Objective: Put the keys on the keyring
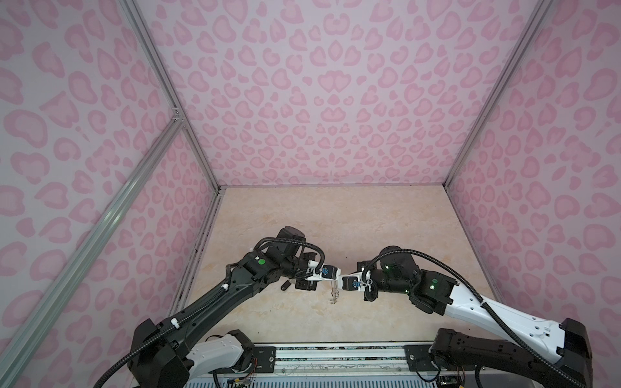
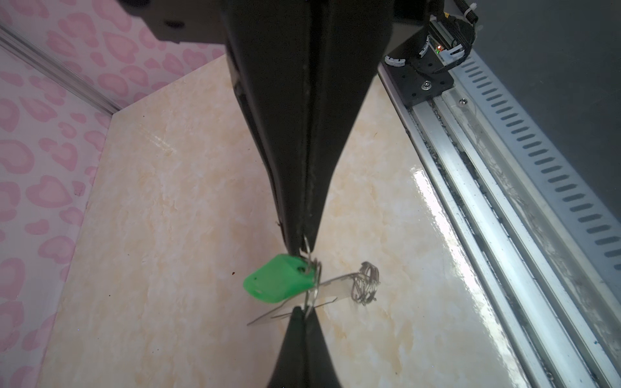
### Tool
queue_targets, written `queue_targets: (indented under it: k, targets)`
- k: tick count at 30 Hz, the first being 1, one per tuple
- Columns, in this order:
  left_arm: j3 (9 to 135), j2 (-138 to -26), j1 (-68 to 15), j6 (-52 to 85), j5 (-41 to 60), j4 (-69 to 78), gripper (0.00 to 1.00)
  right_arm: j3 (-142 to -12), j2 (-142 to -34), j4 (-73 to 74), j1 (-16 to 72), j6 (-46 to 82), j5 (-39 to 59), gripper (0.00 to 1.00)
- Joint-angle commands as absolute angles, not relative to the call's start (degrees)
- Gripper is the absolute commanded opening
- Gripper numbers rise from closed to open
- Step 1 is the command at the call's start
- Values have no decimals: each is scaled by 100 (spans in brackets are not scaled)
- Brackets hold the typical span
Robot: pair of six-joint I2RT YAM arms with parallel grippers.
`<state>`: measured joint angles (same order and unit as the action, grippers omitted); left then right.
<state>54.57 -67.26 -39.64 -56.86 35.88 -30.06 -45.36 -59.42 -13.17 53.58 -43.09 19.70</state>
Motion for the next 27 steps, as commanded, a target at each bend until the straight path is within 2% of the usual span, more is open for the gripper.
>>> queue_targets:
  k: [1, 27]
  targets:
    - [5563, -6758, -3973, -5625, 3849, -2848, 4, -4518, -5963, -1283, 5403, -4403, 1953, 0]
    - [5713, -6985, -3985, -4972, 4003, -2892, 3, -4454, -5839, -1460, 5566, -4742, 1692, 0]
